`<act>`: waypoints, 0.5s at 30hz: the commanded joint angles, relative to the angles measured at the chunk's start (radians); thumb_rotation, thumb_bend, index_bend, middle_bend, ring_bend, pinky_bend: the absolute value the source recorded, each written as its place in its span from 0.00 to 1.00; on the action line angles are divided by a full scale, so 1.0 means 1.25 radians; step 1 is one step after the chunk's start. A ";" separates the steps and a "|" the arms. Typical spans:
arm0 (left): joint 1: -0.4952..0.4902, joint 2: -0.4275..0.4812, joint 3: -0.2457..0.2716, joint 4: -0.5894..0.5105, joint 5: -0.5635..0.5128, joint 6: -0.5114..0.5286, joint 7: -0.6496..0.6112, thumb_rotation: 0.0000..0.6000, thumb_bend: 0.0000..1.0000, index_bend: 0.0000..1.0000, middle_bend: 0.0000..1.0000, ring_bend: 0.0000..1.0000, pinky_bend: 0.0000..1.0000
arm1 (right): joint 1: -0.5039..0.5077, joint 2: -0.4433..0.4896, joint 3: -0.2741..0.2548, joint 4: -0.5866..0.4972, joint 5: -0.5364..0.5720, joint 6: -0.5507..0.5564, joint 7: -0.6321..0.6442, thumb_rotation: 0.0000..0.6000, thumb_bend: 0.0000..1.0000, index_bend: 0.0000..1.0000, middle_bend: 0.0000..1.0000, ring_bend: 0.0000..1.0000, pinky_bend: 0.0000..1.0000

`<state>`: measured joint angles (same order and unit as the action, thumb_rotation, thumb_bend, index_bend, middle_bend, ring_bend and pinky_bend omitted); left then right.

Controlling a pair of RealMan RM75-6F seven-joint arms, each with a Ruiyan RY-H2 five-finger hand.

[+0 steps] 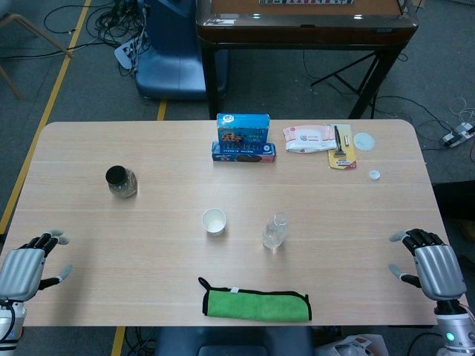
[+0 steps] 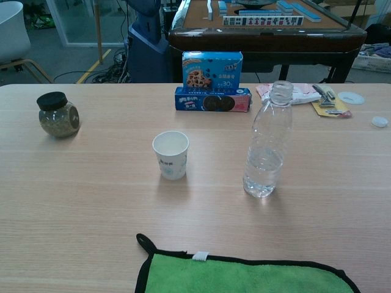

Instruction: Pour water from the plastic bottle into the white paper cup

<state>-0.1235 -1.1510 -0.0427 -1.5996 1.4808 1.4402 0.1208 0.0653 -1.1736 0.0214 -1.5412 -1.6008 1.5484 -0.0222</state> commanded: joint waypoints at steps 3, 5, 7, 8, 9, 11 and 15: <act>0.002 -0.001 0.000 -0.001 0.000 0.006 -0.001 1.00 0.20 0.43 0.30 0.36 0.53 | 0.004 -0.004 -0.003 0.002 0.000 -0.013 0.004 1.00 0.00 0.42 0.40 0.32 0.40; 0.003 0.000 -0.001 -0.002 -0.003 0.006 -0.003 1.00 0.20 0.43 0.31 0.36 0.53 | 0.008 -0.006 -0.003 0.005 0.004 -0.024 0.013 1.00 0.00 0.42 0.40 0.32 0.40; 0.003 0.000 -0.001 -0.003 -0.004 0.006 -0.005 1.00 0.20 0.43 0.31 0.36 0.53 | 0.011 -0.009 -0.002 0.010 0.010 -0.035 0.022 1.00 0.00 0.42 0.40 0.32 0.40; 0.003 0.001 -0.001 -0.003 -0.004 0.006 -0.004 1.00 0.20 0.43 0.31 0.36 0.53 | 0.013 -0.010 -0.003 0.008 0.012 -0.040 0.032 1.00 0.00 0.42 0.40 0.32 0.40; 0.004 0.002 -0.001 -0.004 -0.004 0.008 -0.005 1.00 0.20 0.43 0.31 0.36 0.53 | 0.015 -0.008 -0.005 0.003 0.012 -0.046 0.054 1.00 0.00 0.42 0.40 0.32 0.40; 0.007 0.005 0.000 -0.007 -0.003 0.013 -0.005 1.00 0.20 0.43 0.31 0.36 0.53 | 0.020 -0.006 -0.004 -0.002 0.011 -0.053 0.093 1.00 0.00 0.42 0.40 0.32 0.40; 0.015 0.013 0.002 -0.019 0.003 0.029 -0.007 1.00 0.20 0.43 0.32 0.36 0.53 | 0.028 -0.024 0.008 0.024 0.008 -0.047 0.115 1.00 0.00 0.42 0.39 0.32 0.41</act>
<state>-0.1061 -1.1370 -0.0410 -1.6208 1.4831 1.4744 0.1126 0.0946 -1.1934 0.0249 -1.5242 -1.5892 1.4898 0.1199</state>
